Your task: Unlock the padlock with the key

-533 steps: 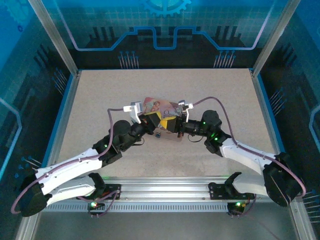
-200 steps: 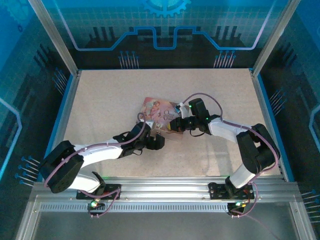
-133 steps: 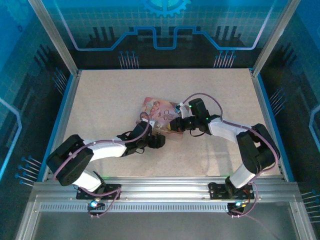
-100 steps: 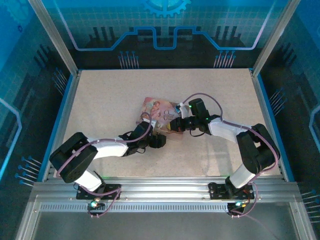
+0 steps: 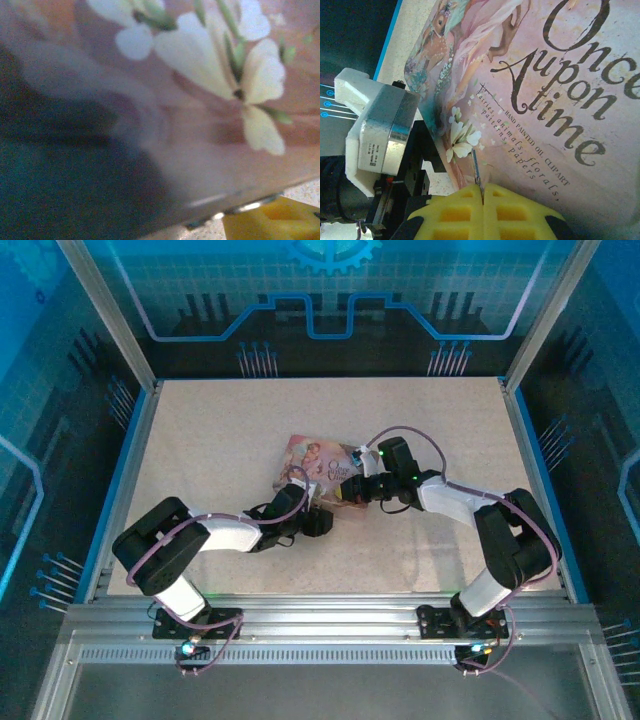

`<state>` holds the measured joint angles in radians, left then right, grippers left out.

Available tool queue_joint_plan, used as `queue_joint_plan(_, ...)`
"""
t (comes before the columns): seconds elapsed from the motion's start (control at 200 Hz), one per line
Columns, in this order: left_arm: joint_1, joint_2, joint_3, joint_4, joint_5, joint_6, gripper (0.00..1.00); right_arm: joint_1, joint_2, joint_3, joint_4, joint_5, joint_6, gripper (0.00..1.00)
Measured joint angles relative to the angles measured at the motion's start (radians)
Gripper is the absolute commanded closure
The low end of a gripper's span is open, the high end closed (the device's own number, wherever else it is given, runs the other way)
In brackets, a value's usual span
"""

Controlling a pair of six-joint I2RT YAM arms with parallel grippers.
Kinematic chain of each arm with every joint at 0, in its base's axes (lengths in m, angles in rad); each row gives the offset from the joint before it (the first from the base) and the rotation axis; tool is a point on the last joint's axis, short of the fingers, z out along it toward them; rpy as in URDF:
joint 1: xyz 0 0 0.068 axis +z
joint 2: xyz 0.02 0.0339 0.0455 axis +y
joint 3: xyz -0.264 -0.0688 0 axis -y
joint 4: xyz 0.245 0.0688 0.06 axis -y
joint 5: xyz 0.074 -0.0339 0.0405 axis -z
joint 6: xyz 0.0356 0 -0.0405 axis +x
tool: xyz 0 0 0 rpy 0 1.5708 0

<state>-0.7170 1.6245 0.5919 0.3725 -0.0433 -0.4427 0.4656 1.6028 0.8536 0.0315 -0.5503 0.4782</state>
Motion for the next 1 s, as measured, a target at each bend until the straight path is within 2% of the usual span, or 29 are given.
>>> queue_joint_plan(0.125, 0.0, 0.0, 0.0, 0.008, 0.013, 0.0, 0.49, 0.0, 0.0, 0.0, 0.0, 0.0, 0.0, 1.0)
queue_joint_plan(1.0, -0.021, 0.005, 0.023, -0.001, 0.017, -0.021, 0.61, 0.0, -0.004, -0.001, -0.002, 0.005, 0.0, 1.0)
